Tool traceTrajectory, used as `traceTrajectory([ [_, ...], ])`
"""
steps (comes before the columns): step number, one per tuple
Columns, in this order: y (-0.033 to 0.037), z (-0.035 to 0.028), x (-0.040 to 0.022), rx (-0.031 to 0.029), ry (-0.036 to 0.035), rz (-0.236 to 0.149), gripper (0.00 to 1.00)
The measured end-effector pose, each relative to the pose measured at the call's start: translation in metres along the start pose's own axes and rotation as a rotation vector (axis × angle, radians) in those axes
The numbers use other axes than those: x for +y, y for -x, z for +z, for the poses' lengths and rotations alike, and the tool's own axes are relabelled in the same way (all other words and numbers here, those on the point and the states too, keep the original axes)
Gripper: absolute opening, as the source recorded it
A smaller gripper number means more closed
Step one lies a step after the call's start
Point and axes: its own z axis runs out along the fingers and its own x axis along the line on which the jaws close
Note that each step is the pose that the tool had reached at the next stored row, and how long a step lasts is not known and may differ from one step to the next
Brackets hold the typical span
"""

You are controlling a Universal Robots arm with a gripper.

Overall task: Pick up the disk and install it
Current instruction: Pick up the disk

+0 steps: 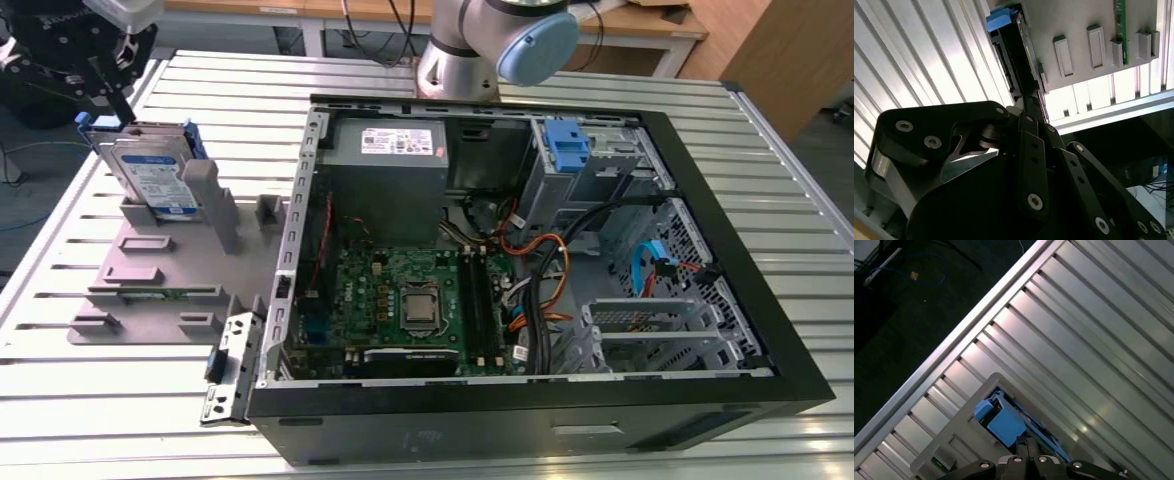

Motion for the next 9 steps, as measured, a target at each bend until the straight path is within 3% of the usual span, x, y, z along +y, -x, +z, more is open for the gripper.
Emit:
traceTrajectory([
  [5,0.0000,-0.0001,0.0000,0.0033,0.0021,-0.079,0.11],
  [9,0.0000,-0.0001,0.0000,0.0035,0.0023,-0.085,0.11],
])
